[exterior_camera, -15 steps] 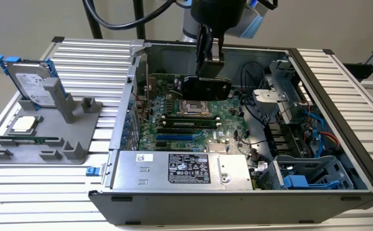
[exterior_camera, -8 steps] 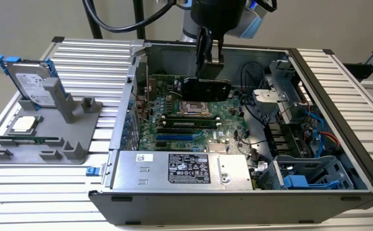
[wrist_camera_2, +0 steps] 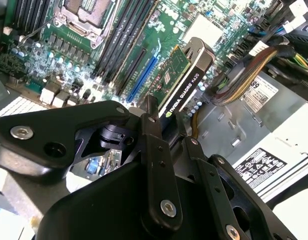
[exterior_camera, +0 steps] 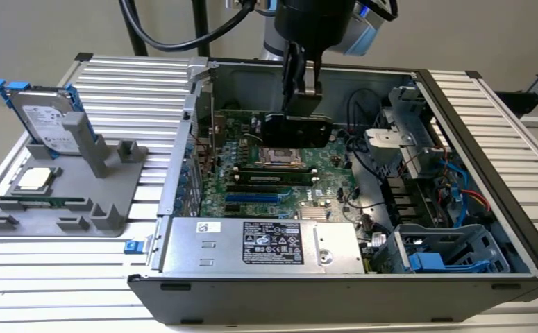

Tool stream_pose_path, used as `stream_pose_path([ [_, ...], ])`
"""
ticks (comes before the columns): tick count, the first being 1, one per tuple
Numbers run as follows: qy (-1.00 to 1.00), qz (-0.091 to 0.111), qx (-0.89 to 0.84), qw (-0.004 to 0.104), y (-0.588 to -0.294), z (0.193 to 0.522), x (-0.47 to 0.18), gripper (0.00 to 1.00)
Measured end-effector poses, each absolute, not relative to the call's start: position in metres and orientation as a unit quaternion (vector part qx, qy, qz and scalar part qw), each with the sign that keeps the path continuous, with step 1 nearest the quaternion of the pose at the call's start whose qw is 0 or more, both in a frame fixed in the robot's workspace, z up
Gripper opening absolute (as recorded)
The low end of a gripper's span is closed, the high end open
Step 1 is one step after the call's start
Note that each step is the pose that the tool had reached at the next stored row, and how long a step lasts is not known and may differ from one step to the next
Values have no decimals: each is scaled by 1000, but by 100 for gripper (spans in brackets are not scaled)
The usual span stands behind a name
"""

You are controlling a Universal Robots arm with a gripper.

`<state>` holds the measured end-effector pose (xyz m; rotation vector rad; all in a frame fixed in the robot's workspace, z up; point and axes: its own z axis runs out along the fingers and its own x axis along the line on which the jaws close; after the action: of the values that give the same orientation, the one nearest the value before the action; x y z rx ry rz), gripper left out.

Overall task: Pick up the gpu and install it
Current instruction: 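Insert the gpu into the slot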

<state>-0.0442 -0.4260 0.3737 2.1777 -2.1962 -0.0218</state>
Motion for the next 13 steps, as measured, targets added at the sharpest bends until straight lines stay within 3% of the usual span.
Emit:
stream_pose_path([
  [13, -710, -7, 704, 24, -426, 368, -44, 0],
])
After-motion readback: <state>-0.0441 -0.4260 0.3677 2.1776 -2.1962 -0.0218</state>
